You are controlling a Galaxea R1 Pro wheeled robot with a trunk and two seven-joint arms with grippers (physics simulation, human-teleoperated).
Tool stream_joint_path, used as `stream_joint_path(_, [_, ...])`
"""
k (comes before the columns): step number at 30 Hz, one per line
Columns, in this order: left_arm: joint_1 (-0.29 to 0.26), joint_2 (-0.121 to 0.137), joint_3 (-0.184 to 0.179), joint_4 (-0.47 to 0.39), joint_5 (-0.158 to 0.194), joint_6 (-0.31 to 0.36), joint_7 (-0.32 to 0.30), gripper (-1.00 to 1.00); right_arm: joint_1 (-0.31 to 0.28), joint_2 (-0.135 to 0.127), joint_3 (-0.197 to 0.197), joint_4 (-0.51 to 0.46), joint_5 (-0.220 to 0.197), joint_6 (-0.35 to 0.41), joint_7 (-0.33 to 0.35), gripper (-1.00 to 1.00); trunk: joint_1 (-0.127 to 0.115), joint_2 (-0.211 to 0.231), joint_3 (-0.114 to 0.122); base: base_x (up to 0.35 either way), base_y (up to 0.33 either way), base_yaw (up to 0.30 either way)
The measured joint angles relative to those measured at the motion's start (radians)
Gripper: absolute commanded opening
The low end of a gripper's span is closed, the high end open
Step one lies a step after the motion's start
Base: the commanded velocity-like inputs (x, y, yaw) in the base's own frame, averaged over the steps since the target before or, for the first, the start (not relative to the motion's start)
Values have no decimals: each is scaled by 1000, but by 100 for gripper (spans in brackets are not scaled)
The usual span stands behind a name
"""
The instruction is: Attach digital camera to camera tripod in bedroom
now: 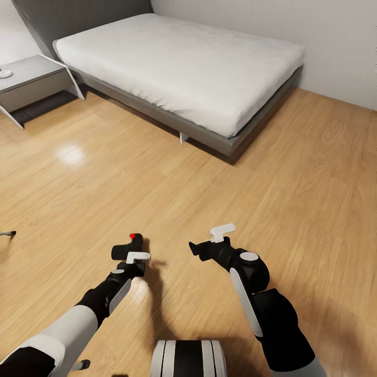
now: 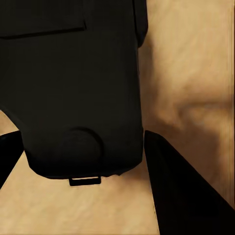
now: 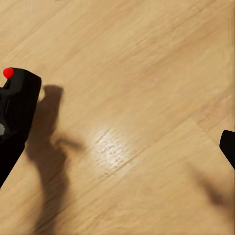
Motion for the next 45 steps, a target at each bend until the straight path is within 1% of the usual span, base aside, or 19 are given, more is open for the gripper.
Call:
stream_joint_path(13, [0,1,2,-17,4,13,0,-100,0,-1,-1,0,0,-1,0,100,-6,3,50,0,0,0])
stream_joint_path(19, [5,2,6,-68,7,72,1,-100,0,0,-2,0,0,-2,0,100,-9,4,74,0,0,0])
stream_joint_path(20, [5,2,6,-68,7,73,1,-100,0,0,-2,0,0,-2,0,100,-9,5,77,0,0,0])
stream_joint_path(22, [26,4,16,-111,12,111,2,-100,0,0,-3,0,0,-2,0,100,-10,5,85,0,0,0])
stream_joint_path(24, [59,7,33,-171,16,161,6,-100,0,1,-6,0,0,-1,0,100,-11,6,93,0,0,0])
stream_joint_path(26, [94,10,60,-262,18,231,9,-100,0,1,-10,0,0,0,0,100,-12,6,101,0,0,0])
stream_joint_path(27, [94,10,60,-263,18,232,9,-100,0,1,-10,0,0,0,0,100,-12,6,104,0,0,0])
stream_joint_path(29, [134,12,101,-377,17,320,11,-100,0,0,-14,0,0,3,0,100,-13,7,112,0,0,0])
stream_joint_path(31, [182,12,157,-496,15,409,13,-100,0,-1,-17,0,0,6,1,100,-14,7,120,0,0,0])
stream_joint_path(32, [183,12,158,-498,18,410,13,-100,0,-1,-17,0,0,6,1,100,-14,8,124,0,0,0])
stream_joint_path(33, [206,10,184,-552,13,449,14,-100,0,-2,-19,0,-1,7,1,100,-15,8,128,0,0,0])
stream_joint_path(34, [245,6,227,-653,9,515,16,-100,-1,-3,-28,0,0,8,1,100,-15,8,132,0,0,0])
stream_joint_path(36, [280,-3,255,-753,13,571,21,-100,0,-4,-46,0,-1,9,3,100,-16,8,139,0,0,0])
stream_joint_path(37, [281,-3,256,-755,13,573,22,-100,0,-4,-46,0,-1,9,3,100,-17,9,143,0,0,0])
stream_joint_path(40, [342,-27,279,-886,13,661,52,-100,0,-5,-73,0,-1,11,7,100,-18,9,155,0,0,0])
stream_joint_path(41, [343,-28,279,-887,11,662,53,-100,0,-5,-73,0,-2,11,7,100,-18,10,159,0,0,0])
stream_joint_path(43, [386,-47,287,-959,11,704,92,-100,0,-5,-86,0,-1,12,8,100,-19,10,166,0,0,0])
stream_joint_path(44, [473,-86,298,-1060,2,738,206,-100,5,-6,-101,0,-1,13,10,100,-20,10,170,0,0,0])
stream_joint_path(45, [504,-92,299,-1066,21,729,225,-100,9,-6,-103,0,-1,13,10,100,-20,11,174,0,0,0])
